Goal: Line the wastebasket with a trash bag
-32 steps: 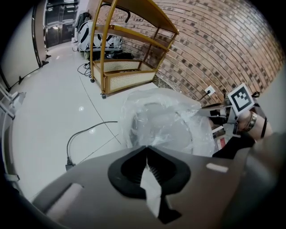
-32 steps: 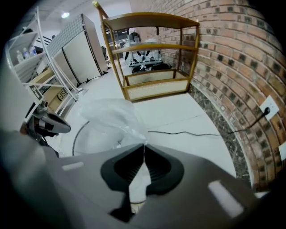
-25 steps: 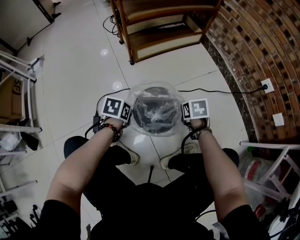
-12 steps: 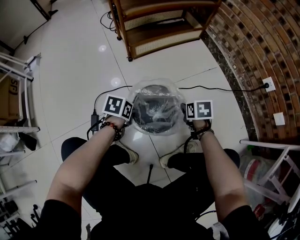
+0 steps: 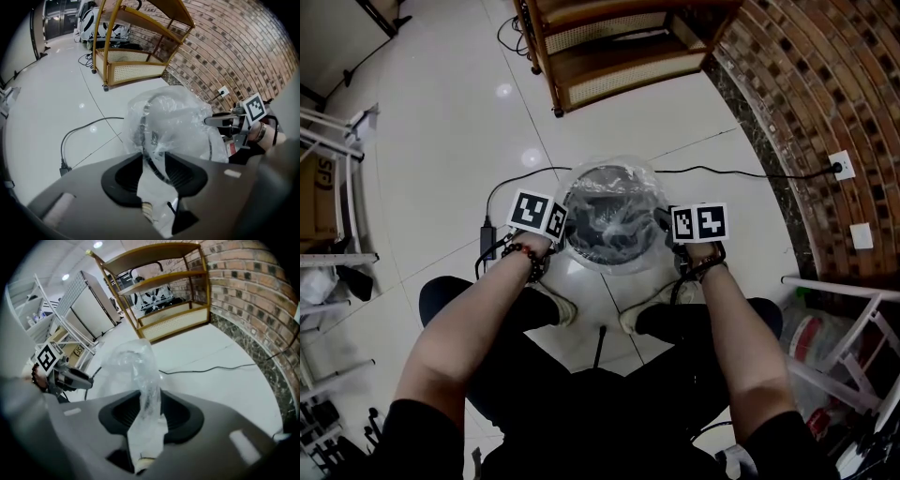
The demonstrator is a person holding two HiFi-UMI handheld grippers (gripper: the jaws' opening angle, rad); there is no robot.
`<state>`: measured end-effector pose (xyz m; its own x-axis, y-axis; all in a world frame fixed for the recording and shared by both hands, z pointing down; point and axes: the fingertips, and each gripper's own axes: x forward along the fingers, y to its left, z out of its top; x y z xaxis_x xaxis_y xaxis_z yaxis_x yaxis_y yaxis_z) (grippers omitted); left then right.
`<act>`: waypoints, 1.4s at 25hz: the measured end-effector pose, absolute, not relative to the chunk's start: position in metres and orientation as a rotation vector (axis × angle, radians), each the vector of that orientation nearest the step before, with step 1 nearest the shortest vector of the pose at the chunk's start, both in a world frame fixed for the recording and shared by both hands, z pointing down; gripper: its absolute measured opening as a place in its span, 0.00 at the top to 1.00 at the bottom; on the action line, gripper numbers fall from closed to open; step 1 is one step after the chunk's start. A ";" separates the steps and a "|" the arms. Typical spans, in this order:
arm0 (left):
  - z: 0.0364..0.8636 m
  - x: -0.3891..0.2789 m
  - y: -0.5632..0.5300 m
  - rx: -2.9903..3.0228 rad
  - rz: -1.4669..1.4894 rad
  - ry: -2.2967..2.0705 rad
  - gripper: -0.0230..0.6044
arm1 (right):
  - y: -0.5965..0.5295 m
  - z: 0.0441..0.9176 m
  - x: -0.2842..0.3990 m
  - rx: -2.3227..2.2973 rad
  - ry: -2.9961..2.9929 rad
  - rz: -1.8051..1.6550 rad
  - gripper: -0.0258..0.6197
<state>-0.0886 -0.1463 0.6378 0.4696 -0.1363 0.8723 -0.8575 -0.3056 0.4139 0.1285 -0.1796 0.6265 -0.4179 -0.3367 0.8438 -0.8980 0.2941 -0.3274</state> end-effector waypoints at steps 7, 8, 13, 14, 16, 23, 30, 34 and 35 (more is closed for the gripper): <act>0.645 -0.093 -0.146 1.729 0.927 -0.856 0.68 | -0.179 0.624 0.150 1.156 -1.959 1.280 0.71; 0.645 -0.093 -0.146 1.730 0.923 -0.858 0.67 | -0.179 0.620 0.153 1.156 -1.971 1.289 0.70; 0.634 -0.098 -0.152 1.777 0.913 -0.894 0.53 | -0.185 0.591 0.163 1.154 -2.035 1.201 0.62; 0.631 -0.098 -0.153 1.787 0.912 -0.900 0.51 | -0.185 0.587 0.161 1.137 -2.042 1.158 0.60; 0.628 -0.099 -0.155 1.797 0.909 -0.905 0.51 | -0.182 0.587 0.152 1.065 -2.038 1.098 0.58; 0.625 -0.102 -0.148 1.809 0.936 -0.900 0.51 | -0.175 0.595 0.137 0.988 -2.031 1.126 0.46; 0.604 -0.111 -0.161 1.870 0.936 -0.974 0.49 | -0.197 0.539 0.141 1.080 -2.151 0.942 0.43; 0.606 -0.102 -0.166 1.872 0.927 -0.969 0.49 | -0.184 0.558 0.109 0.918 -2.151 0.921 0.48; 0.609 -0.098 -0.165 1.868 0.933 -0.961 0.49 | -0.181 0.571 0.107 0.898 -2.124 0.920 0.48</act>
